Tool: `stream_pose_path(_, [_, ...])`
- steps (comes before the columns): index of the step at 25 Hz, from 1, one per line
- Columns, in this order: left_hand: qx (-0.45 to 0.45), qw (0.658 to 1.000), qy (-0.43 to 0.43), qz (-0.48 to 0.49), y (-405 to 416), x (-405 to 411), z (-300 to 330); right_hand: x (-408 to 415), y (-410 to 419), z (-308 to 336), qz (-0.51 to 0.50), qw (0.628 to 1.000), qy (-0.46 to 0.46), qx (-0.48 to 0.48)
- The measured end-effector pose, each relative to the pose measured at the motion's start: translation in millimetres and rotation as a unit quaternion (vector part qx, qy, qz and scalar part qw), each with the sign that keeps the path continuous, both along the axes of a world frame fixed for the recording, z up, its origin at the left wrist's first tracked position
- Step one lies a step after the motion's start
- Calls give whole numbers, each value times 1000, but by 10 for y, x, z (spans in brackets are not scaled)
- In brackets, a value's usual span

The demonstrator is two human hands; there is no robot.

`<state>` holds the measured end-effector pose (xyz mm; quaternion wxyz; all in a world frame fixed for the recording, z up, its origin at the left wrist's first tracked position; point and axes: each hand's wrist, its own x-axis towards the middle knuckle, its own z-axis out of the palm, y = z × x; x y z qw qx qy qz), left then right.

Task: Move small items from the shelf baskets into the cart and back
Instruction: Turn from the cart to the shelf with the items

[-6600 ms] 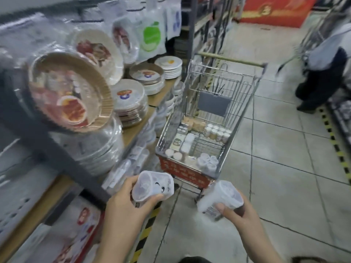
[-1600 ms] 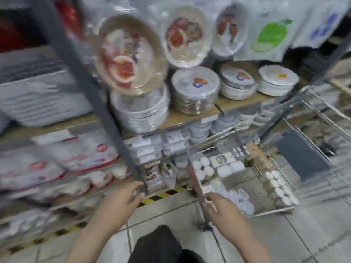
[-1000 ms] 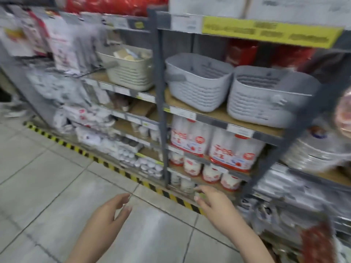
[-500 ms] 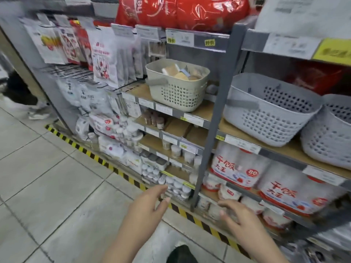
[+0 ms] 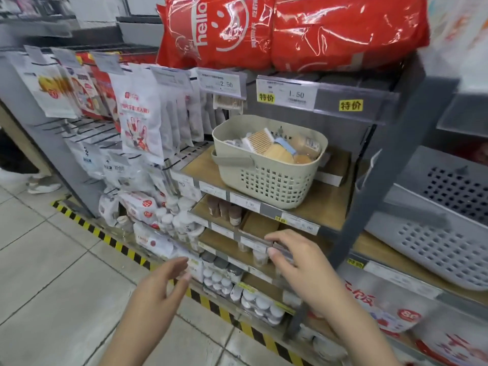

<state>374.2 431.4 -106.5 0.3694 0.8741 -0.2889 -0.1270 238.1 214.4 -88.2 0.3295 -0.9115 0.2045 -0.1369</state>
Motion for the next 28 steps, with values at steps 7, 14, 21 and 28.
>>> stream_pose_path(7, [-30,991,20,-127,-821,1188,155,461,-437,224,-173,981,-80,-24])
stream_pose_path(14, [-109,943,21,-313,-1678,1912,757,798,-581,496,-332,925,-178,-38])
stream_pose_path(21, [-136,918,-45,-371,-2465,2263,921,1192,-855,606,-325,937,-117,-59])
stream_pose_path(28, [18,915,-70,-396,-3206,2519,781,1531,-1187,657,-279,949,135,-58])
